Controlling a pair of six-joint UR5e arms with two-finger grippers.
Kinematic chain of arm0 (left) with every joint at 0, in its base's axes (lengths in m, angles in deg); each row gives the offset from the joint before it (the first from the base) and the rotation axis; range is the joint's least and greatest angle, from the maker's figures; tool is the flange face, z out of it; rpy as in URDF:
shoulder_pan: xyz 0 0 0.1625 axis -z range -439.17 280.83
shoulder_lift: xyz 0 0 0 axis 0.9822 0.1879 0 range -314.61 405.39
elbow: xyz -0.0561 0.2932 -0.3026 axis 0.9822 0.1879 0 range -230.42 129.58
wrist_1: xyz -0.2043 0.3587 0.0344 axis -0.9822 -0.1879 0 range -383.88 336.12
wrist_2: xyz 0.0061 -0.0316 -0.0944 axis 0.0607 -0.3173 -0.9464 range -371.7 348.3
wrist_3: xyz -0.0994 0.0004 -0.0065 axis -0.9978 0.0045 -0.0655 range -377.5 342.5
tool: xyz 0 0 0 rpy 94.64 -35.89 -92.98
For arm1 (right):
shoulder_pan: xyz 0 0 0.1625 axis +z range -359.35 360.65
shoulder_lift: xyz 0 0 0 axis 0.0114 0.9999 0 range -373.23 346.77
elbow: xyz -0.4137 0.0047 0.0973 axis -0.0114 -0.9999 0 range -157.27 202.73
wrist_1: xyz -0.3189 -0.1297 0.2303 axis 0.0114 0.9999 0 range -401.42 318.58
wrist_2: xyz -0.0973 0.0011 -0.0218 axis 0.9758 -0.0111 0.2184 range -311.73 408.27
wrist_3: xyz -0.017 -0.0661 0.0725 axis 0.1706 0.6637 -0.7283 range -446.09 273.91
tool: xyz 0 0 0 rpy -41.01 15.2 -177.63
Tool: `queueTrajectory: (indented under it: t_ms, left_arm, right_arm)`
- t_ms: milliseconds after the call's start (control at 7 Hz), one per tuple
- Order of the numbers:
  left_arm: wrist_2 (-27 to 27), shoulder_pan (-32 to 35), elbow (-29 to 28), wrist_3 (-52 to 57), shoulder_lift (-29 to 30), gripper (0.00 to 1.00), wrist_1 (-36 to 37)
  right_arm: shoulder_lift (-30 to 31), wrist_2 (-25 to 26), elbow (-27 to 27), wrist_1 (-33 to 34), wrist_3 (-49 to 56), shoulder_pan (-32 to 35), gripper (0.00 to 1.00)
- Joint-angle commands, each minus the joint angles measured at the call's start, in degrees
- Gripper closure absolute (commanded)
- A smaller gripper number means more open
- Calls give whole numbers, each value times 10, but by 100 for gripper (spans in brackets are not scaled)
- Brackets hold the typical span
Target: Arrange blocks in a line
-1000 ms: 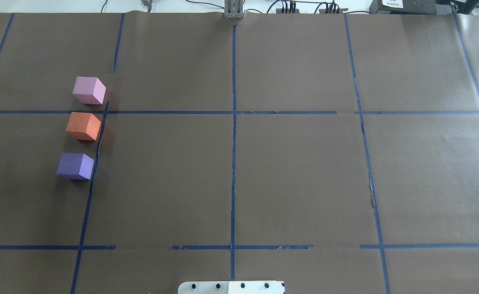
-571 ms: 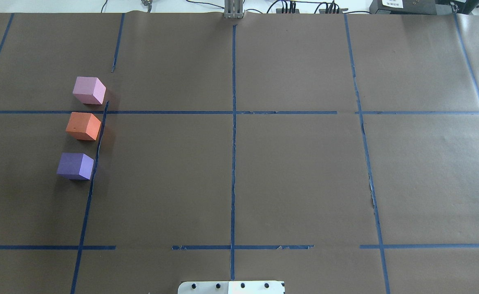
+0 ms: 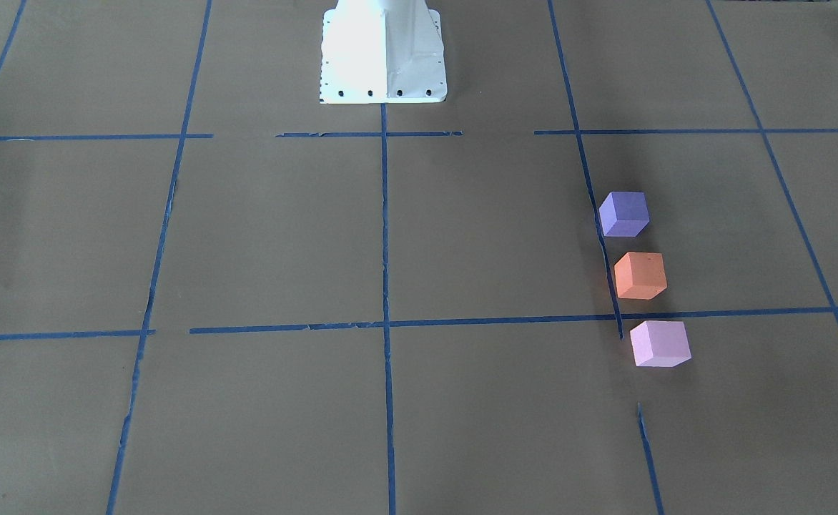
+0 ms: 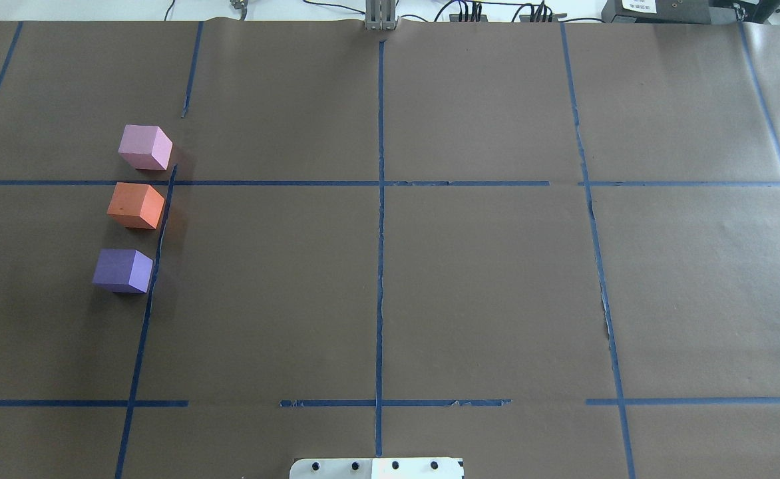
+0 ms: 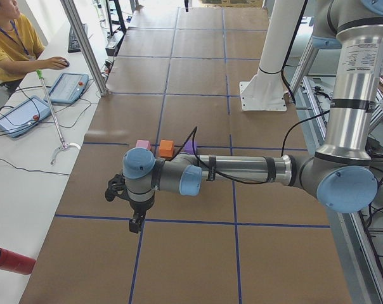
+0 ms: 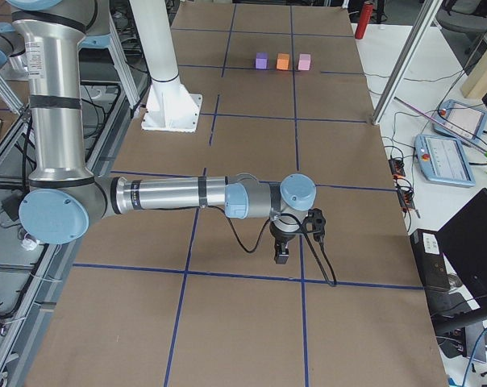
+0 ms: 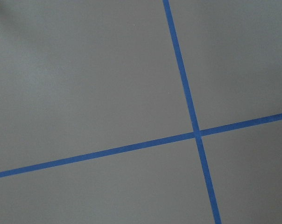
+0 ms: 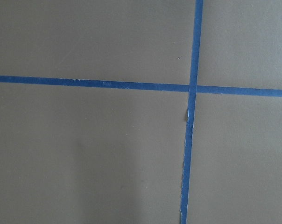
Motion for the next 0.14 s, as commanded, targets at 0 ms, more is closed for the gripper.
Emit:
queueTrajectory:
  t_ms: [0]
  left_arm:
    - [0,0,4,-2,0,0,2]
  right_arm:
    - [0,0,1,0,0,0,0]
